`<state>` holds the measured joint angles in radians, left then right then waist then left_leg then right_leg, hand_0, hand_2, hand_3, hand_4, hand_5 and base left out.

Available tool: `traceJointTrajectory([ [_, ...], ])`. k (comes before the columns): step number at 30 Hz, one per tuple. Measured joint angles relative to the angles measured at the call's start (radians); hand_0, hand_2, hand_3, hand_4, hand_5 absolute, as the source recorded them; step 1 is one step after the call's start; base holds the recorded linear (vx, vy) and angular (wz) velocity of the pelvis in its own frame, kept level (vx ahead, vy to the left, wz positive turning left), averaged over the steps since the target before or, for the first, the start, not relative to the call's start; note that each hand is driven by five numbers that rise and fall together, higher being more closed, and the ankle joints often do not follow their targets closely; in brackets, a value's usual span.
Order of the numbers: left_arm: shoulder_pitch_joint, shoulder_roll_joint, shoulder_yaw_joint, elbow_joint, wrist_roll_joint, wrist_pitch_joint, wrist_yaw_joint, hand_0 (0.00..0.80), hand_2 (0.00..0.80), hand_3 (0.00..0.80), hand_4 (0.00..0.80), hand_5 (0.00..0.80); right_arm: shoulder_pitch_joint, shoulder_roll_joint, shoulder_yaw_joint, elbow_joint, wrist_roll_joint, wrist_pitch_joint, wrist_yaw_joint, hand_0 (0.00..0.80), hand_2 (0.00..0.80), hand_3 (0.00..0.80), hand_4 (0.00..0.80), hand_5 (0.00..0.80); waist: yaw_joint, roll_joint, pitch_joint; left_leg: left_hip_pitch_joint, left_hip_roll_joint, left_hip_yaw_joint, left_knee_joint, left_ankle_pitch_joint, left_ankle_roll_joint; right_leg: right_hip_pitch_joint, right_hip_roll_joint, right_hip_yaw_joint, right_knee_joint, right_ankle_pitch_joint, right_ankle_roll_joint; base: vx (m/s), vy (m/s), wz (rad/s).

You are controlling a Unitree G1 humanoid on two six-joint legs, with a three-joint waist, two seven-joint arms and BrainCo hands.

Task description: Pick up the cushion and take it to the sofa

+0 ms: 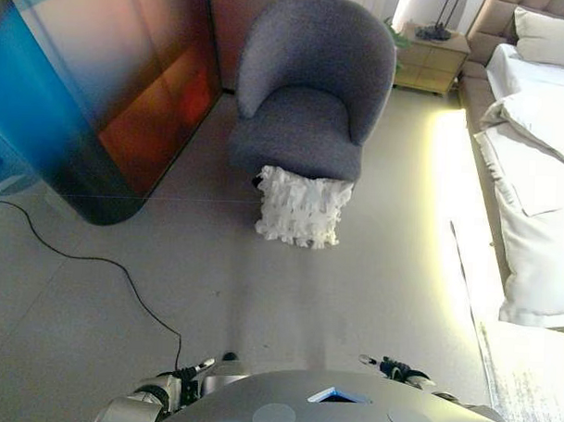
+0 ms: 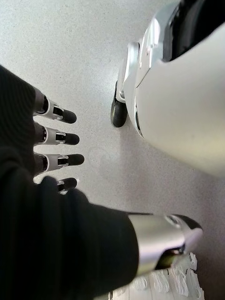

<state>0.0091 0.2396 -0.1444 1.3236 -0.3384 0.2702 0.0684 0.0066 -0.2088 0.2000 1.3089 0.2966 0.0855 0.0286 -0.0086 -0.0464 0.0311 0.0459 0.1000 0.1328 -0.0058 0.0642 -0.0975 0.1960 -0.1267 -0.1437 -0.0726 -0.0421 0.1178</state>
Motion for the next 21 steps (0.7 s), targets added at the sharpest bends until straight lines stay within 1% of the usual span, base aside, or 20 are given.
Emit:
traceJointTrajectory([
  [1,-0.009,-0.001,0.0,0.003,-0.001,-0.003,0.0,0.0,0.0,0.0,0.0,0.0,-0.009,0.0,0.003,0.0,0.0,0.0,0.004,0.0,0.0,0.0,0.0,0.0,0.001,0.006,0.013,-0.02,0.015,-0.001,0.043,-0.011,-0.009,-0.017,0.011,0.002,0.034,-0.014,-0.01,-0.061,-0.199,-0.15],
  [2,-0.016,-0.001,0.01,0.007,-0.001,-0.013,-0.001,0.0,0.0,0.0,0.0,0.0,-0.034,0.003,0.008,0.003,0.0,0.003,0.007,0.0,0.0,0.0,0.0,0.0,0.019,0.015,0.035,-0.057,0.046,-0.007,0.116,-0.026,-0.03,-0.08,0.041,-0.001,0.155,-0.063,-0.041,-0.026,-0.166,-0.31],
  [3,-0.023,0.012,0.026,0.007,-0.007,-0.023,-0.001,0.0,0.0,0.0,0.0,0.0,-0.06,0.011,0.008,0.003,0.001,0.006,0.008,0.0,0.0,0.0,0.0,0.0,0.023,0.004,0.061,-0.11,0.063,-0.022,0.222,-0.031,-0.046,-0.152,0.059,0.005,0.273,-0.119,-0.079,0.031,-0.097,-0.2],
  [4,-0.038,0.027,0.031,0.017,-0.012,-0.021,-0.002,0.0,0.0,0.0,0.0,0.0,-0.066,0.01,0.008,0.002,0.001,0.006,0.008,0.0,0.0,0.0,0.0,0.0,0.021,-0.01,0.074,-0.171,0.061,-0.06,0.321,-0.009,-0.064,-0.173,0.054,0.031,0.315,-0.148,-0.099,0.076,-0.051,-0.14],
  [5,-0.042,0.025,0.031,0.018,-0.021,-0.02,-0.004,0.0,0.0,0.0,0.0,0.0,-0.065,0.003,0.008,0.011,0.001,0.012,0.007,0.0,0.0,0.0,0.0,0.0,0.034,-0.019,0.081,-0.205,0.047,-0.095,0.387,0.042,-0.053,-0.172,0.056,0.065,0.311,-0.144,-0.116,0.089,-0.018,-0.09],
  [6,-0.044,0.011,0.031,0.017,-0.031,-0.02,-0.006,0.0,0.0,0.0,0.0,0.0,-0.064,-0.01,0.008,0.015,0.001,0.017,0.006,0.0,0.0,0.0,0.0,0.0,0.053,-0.029,0.093,-0.243,0.022,-0.125,0.45,0.058,-0.049,-0.166,0.053,0.104,0.3,-0.134,-0.132,0.201,0.013,-0.31],
  [7,-0.036,0.001,0.035,0.017,-0.04,-0.02,-0.007,0.0,0.0,0.0,0.0,0.0,-0.063,-0.025,0.009,0.021,0.001,0.017,0.006,0.0,0.0,0.0,0.0,0.0,0.058,-0.03,0.09,-0.252,-0.008,-0.127,0.458,0.026,-0.041,-0.162,0.046,0.111,0.285,-0.123,-0.149,0.267,0.03,-0.28],
  [8,-0.032,0.0,0.037,0.025,-0.04,-0.019,-0.009,0.0,0.0,0.0,0.0,0.0,-0.066,-0.036,0.009,0.024,0.0,0.017,0.007,0.0,0.0,0.0,0.0,0.0,0.067,-0.009,0.099,-0.254,-0.026,-0.121,0.43,0.003,-0.041,-0.144,0.052,0.112,0.258,-0.119,-0.156,0.375,0.04,-0.29],
  [10,-0.029,-0.009,0.039,0.045,-0.04,-0.019,-0.008,0.0,0.0,0.0,0.0,0.0,-0.064,-0.041,0.009,0.038,-0.007,0.017,0.007,0.0,0.0,0.0,0.0,0.0,0.073,0.021,0.111,-0.21,-0.055,-0.061,0.271,-0.005,-0.037,-0.124,0.063,0.104,0.208,-0.102,-0.182,0.332,0.026,-0.18],
  [11,-0.031,-0.014,0.039,0.052,-0.039,-0.019,-0.008,0.0,0.0,0.0,0.0,0.0,-0.061,-0.034,0.009,0.046,-0.011,0.018,0.008,0.0,0.0,0.0,0.0,0.0,0.072,0.024,0.113,-0.196,-0.073,-0.04,0.184,-0.003,-0.034,-0.11,0.074,0.103,0.168,-0.094,-0.193,0.422,0.031,-0.06],
  [12,-0.028,-0.02,0.039,0.053,-0.039,-0.019,-0.01,0.0,0.0,0.0,0.0,0.0,-0.06,-0.032,0.009,0.048,-0.011,0.019,0.009,0.0,0.0,0.0,0.0,0.0,0.077,0.03,0.116,-0.193,-0.08,-0.033,0.131,-0.002,-0.035,-0.097,0.083,0.104,0.14,-0.089,-0.194,0.5,0.04,0.08],
  [14,-0.029,-0.038,0.039,0.072,-0.038,-0.019,-0.013,0.0,0.0,0.0,0.0,0.0,-0.06,-0.034,0.008,0.055,-0.011,0.018,0.008,0.0,0.0,0.0,0.0,0.0,0.077,0.04,0.116,-0.157,-0.087,-0.03,-0.015,0.0,-0.039,-0.04,0.105,0.111,0.054,-0.089,-0.194,0.527,0.05,0.03],
  [15,-0.028,-0.041,0.039,0.072,-0.038,-0.019,-0.019,0.0,0.0,0.0,0.0,0.0,-0.06,-0.038,0.007,0.055,-0.01,0.018,0.008,0.0,0.0,0.0,0.0,0.0,0.079,0.047,0.118,-0.144,-0.081,-0.029,-0.03,-0.01,-0.048,-0.014,0.112,0.119,0.02,-0.089,-0.193,0.498,0.041,-0.15],
  [16,-0.019,-0.045,0.042,0.072,-0.038,-0.019,-0.025,0.0,0.0,0.0,0.0,0.0,-0.061,-0.044,0.008,0.06,-0.01,0.017,0.008,0.0,0.0,0.0,0.0,0.0,0.085,0.061,0.112,-0.138,-0.067,-0.034,-0.025,-0.032,-0.07,0.015,0.127,0.142,-0.016,-0.089,-0.193,0.478,0.03,-0.24],
  [17,-0.005,-0.048,0.045,0.073,-0.038,-0.02,-0.03,0.0,0.0,0.0,0.0,0.0,-0.066,-0.043,0.008,0.07,-0.01,0.016,0.007,0.0,0.0,0.0,0.0,0.0,0.091,0.077,0.104,-0.142,-0.058,-0.033,0.002,-0.021,-0.049,0.03,0.151,0.16,0.0,-0.09,-0.179,0.598,0.038,-0.22],
  [18,-0.007,-0.037,0.048,0.063,-0.037,-0.022,-0.03,0.0,0.0,0.0,0.0,0.0,-0.087,-0.024,0.008,0.083,-0.01,0.019,0.008,0.0,0.0,0.0,0.0,0.0,0.111,0.074,0.114,-0.144,-0.046,-0.027,0.033,-0.005,-0.038,-0.014,0.177,0.144,0.183,-0.123,-0.155,0.728,0.054,-0.15],
  [19,0.006,-0.01,0.048,0.044,-0.037,-0.024,-0.033,0.0,0.0,0.0,0.0,0.0,-0.094,0.007,0.006,0.095,-0.01,0.026,0.009,0.0,0.0,0.0,0.0,0.0,0.12,0.044,0.114,-0.149,-0.059,-0.023,0.067,-0.006,-0.038,-0.044,0.176,0.133,0.331,-0.172,-0.152,0.757,0.068,-0.13],
  [20,0.011,0.007,0.048,0.034,-0.037,-0.023,-0.034,0.0,0.0,0.0,0.0,0.0,-0.093,0.027,0.006,0.11,-0.011,0.028,0.011,0.0,0.0,0.0,0.0,0.0,0.122,0.001,0.111,-0.157,-0.081,-0.011,0.107,-0.007,-0.036,-0.041,0.166,0.136,0.37,-0.203,-0.166,0.727,0.08,-0.21],
  [21,0.015,0.024,0.048,0.034,-0.037,-0.022,-0.035,0.0,0.0,0.0,0.0,0.0,-0.103,0.037,0.004,0.109,-0.011,0.031,0.011,0.0,0.0,0.0,0.0,0.0,0.14,-0.034,0.101,-0.195,-0.101,0.018,0.177,-0.012,-0.023,-0.023,0.135,0.155,0.321,-0.267,-0.19,0.777,0.105,-0.09],
])
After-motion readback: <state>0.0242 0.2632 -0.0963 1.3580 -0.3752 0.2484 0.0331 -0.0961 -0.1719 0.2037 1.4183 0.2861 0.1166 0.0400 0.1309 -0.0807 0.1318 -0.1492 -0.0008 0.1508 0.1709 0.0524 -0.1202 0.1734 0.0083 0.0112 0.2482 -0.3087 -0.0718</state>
